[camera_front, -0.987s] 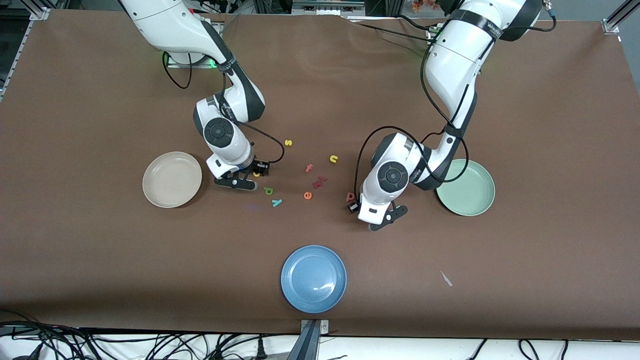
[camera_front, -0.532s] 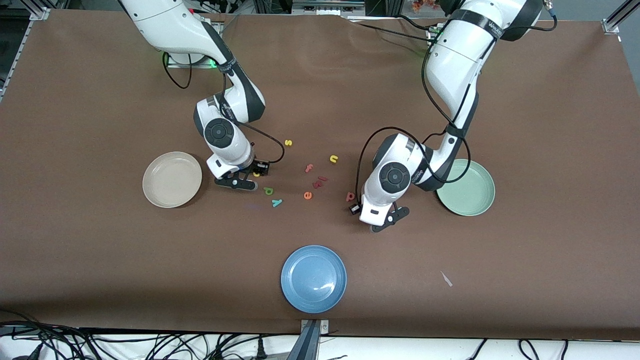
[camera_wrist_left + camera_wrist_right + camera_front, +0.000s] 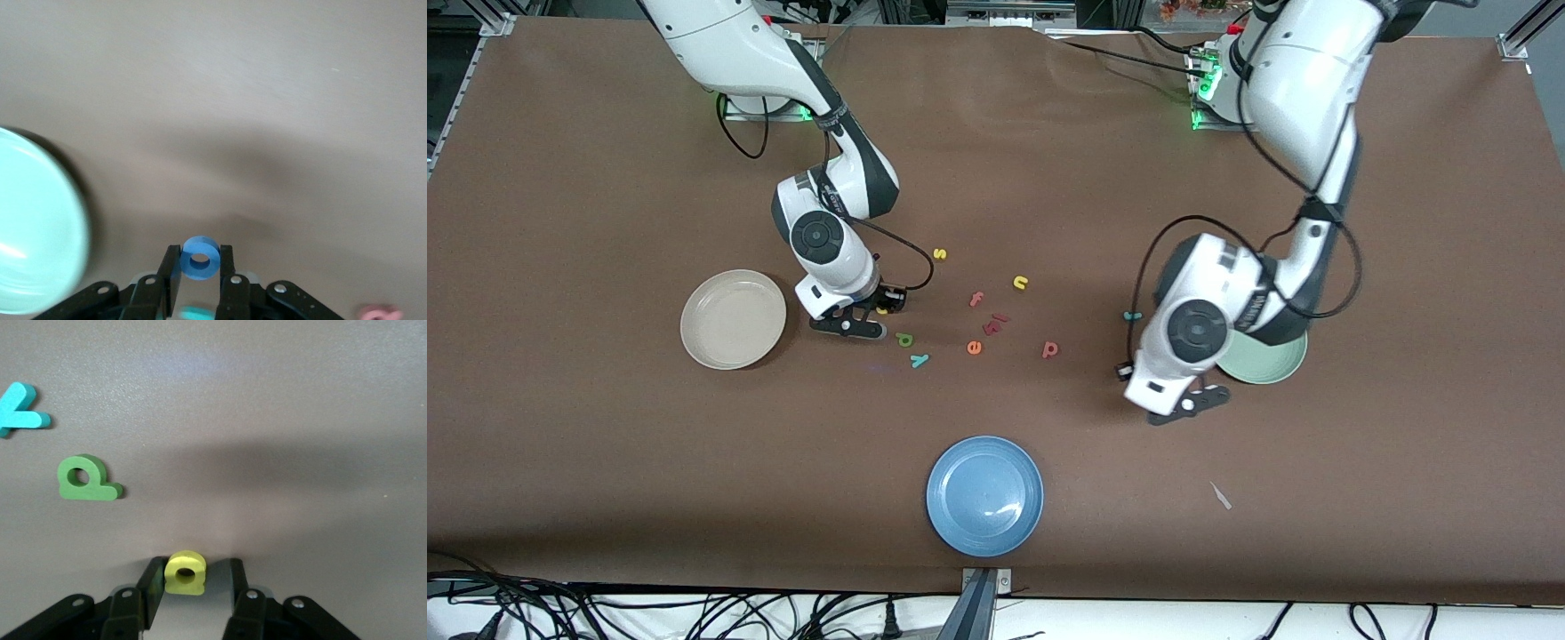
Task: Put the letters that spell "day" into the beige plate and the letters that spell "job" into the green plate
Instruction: 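Drop blue o with the left gripper while the right gripper carries yellow a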
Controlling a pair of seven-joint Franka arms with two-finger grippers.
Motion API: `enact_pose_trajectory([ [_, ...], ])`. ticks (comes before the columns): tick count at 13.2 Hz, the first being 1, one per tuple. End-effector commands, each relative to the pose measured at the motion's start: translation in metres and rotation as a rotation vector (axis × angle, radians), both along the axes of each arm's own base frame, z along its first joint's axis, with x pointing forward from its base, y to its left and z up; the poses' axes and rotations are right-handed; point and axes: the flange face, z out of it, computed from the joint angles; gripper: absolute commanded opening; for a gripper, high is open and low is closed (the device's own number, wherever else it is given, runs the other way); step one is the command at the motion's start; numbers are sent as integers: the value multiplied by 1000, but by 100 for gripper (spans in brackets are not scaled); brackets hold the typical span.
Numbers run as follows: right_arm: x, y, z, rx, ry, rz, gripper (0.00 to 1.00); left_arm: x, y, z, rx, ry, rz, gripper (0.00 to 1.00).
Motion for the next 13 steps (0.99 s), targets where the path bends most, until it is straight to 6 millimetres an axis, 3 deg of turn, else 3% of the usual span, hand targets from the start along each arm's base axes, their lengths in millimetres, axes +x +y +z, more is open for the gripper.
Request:
enact_pose_trajectory([
  [1,7,6,-5,3,-9,15,41,-27,76,21,-12,54,-126,0],
  [3,8,6,-6,3,-10,10,32,-47,102,15,-13,100,-138,0],
  [5,9,7,-9,1,-8,7,24,-63,137,-17,-10,132,-112,0],
  [8,7,9,-10,2,-5,7,15,-85,153,-62,-29,49,-149,0],
  [9,7,11,-9,3,-8,10,13,-89,160,-68,-31,37,-141,0],
  [10,17,16,5,18,-25,24,9,-89,161,-69,-32,37,-140,10],
  [11,28,15,19,7,1,20,7,-89,160,-71,-32,40,-140,46],
  [12,39,15,45,-4,26,18,6,-88,160,-70,-29,39,-129,99],
  [13,46,6,60,-18,37,4,6,-86,157,-68,-29,39,-124,100],
])
